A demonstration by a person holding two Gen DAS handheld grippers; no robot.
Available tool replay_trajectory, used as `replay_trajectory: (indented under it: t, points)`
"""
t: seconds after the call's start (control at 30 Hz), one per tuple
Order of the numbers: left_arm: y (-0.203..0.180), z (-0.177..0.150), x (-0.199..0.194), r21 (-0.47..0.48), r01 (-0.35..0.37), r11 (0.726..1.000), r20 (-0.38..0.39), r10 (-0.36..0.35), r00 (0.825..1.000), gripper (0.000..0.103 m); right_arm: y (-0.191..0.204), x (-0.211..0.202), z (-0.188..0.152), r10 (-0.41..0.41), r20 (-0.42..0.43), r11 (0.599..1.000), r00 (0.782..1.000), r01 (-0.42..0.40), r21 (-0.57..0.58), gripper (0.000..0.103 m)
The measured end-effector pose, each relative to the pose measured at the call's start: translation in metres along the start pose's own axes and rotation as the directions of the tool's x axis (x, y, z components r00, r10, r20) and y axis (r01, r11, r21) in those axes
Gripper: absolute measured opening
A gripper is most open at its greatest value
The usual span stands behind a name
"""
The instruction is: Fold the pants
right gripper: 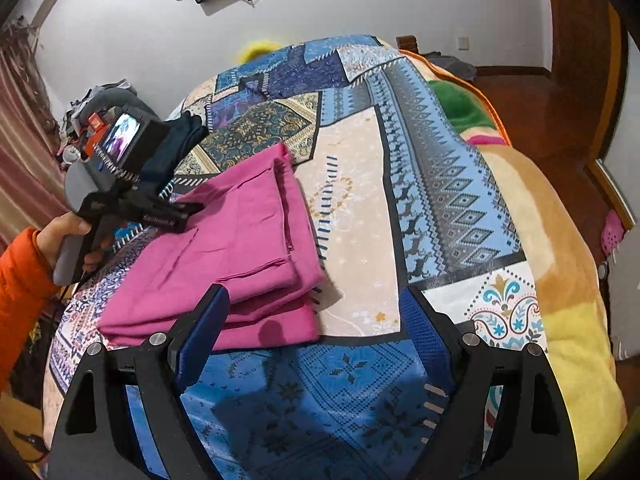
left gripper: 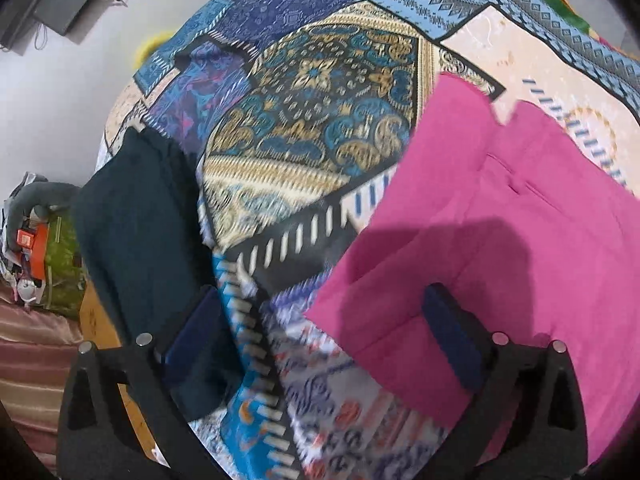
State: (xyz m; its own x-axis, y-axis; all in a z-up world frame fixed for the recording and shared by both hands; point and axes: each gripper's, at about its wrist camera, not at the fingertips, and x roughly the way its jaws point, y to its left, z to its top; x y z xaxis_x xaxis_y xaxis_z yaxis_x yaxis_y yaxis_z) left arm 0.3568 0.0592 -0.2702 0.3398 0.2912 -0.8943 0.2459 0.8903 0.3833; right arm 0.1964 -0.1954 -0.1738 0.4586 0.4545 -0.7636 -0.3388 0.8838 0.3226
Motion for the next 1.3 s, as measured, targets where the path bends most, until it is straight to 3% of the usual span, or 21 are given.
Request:
replay_trajectory:
  t: [0.23,0.43,0.57,0.77,0.87,0.93,1.0,1.1,1.2,1.23,1.3]
  points:
    - [0.023,-0.048,-0.027,-0.096,0.109,0.989,-0.014,-0.111,0.994,0.103,0.010,-0.002,0.004,0.027,0.015,0.999,1.000,-0.027,-0.029,0.084]
    - [0.028,-0.093,-0.049,-0.211,0.262,0.942,0.036,-0.260,0.965,0.103,0.016,0.012,0.004,0.073,-0.021,0.997,0.997,-0.074,-0.034,0.084]
    - [0.030,-0.108,-0.062,-0.252,0.281,0.926,0.099,-0.264,0.959,0.101,0.012,0.029,0.008,0.092,-0.052,0.996,0.994,-0.092,0.000,0.084]
    - [0.034,-0.120,-0.068,-0.289,0.335,0.897,0.185,-0.291,0.939,0.078,0.013,0.051,0.010,0.087,-0.120,0.996,0.989,-0.089,-0.013,0.063]
    - [0.035,-0.123,-0.070,-0.298,0.365,0.882,0.208,-0.313,0.927,0.063,0.017,0.054,0.003,0.100,-0.143,0.993,0.985,-0.107,-0.047,0.054]
    - [0.034,-0.125,-0.068,-0.304,0.412,0.859,0.210,-0.362,0.908,0.046,0.018,0.054,0.002,0.112,-0.149,0.990,0.982,-0.122,-0.064,0.047]
    - [0.035,-0.125,-0.066,-0.323,0.433,0.841,0.214,-0.381,0.899,0.043,0.020,0.053,0.003,0.108,-0.154,0.988,0.982,-0.123,-0.095,0.040]
    - [0.036,-0.129,-0.066,-0.342,0.441,0.829,0.223,-0.385,0.896,0.043,0.023,0.055,0.003,0.090,-0.161,0.985,0.983,-0.112,-0.134,0.038]
    - [0.041,-0.136,-0.069,-0.375,0.427,0.823,0.226,-0.366,0.903,0.039,0.022,0.058,0.003,0.064,-0.167,0.982,0.984,-0.092,-0.167,0.038]
    - [0.042,-0.139,-0.070,-0.381,0.416,0.826,0.222,-0.355,0.908,0.034,0.022,0.059,0.003,0.053,-0.167,0.981,0.985,-0.082,-0.176,0.038]
    - [0.040,-0.143,-0.072,-0.361,0.387,0.849,0.213,-0.329,0.920,0.032,0.021,0.063,0.006,0.026,-0.166,0.981,0.986,-0.057,-0.188,0.037]
